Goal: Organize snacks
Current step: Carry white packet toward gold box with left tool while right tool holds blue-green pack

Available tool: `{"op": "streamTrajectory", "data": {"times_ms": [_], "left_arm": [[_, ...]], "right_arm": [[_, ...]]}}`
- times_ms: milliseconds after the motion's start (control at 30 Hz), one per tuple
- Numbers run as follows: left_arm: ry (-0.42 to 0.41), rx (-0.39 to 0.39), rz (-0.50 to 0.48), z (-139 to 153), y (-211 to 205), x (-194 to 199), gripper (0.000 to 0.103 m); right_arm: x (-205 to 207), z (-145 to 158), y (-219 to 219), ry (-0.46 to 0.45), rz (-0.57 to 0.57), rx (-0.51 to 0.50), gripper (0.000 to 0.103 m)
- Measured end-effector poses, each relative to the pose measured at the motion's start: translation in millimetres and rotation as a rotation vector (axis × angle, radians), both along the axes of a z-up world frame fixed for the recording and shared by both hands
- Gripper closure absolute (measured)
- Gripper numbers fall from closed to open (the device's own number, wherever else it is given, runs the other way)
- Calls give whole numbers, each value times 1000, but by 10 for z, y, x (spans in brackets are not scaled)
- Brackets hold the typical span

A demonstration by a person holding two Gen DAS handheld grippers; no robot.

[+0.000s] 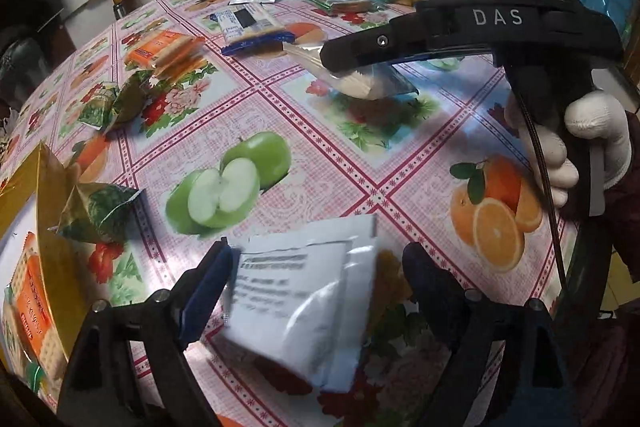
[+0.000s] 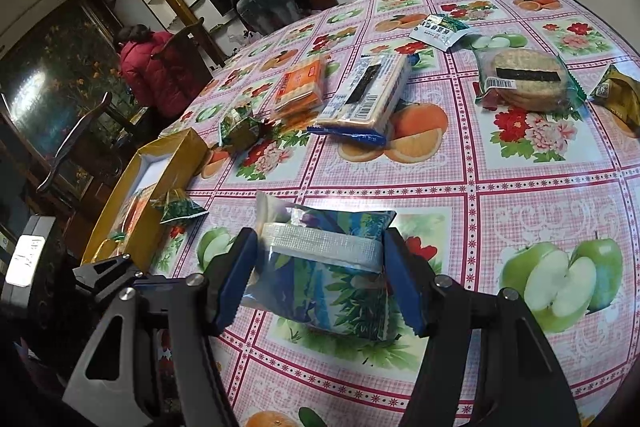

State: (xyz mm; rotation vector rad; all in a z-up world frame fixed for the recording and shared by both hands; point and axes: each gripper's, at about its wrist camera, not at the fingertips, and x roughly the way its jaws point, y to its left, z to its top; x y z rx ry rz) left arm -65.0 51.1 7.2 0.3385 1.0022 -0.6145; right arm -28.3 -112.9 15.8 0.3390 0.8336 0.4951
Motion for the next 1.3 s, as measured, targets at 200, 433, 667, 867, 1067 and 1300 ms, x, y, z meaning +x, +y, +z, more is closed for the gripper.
{"op": "streamTrajectory", "data": {"times_ms": [200, 433, 667, 867, 1067, 1300], "left_arm": [[1, -39, 101, 99, 151, 8, 67], [-12, -165, 258, 249, 589, -44, 91], [-43, -303, 343, 439, 905, -300, 93], [-23, -325, 346, 311, 870, -401, 90], [-49, -237, 304, 186, 665, -573, 47], [-50, -209, 311, 209, 601, -646, 86]], "right_arm": [[3, -5, 0, 4, 0, 0, 38], [-7, 5, -27, -2, -16, 8, 38], [-26, 20, 12, -20, -7, 1, 39], [-56, 7, 82, -28, -3, -36, 39], [-97, -2, 140, -35, 4, -64, 39], [-96, -38, 189, -25, 18, -96, 42]]}}
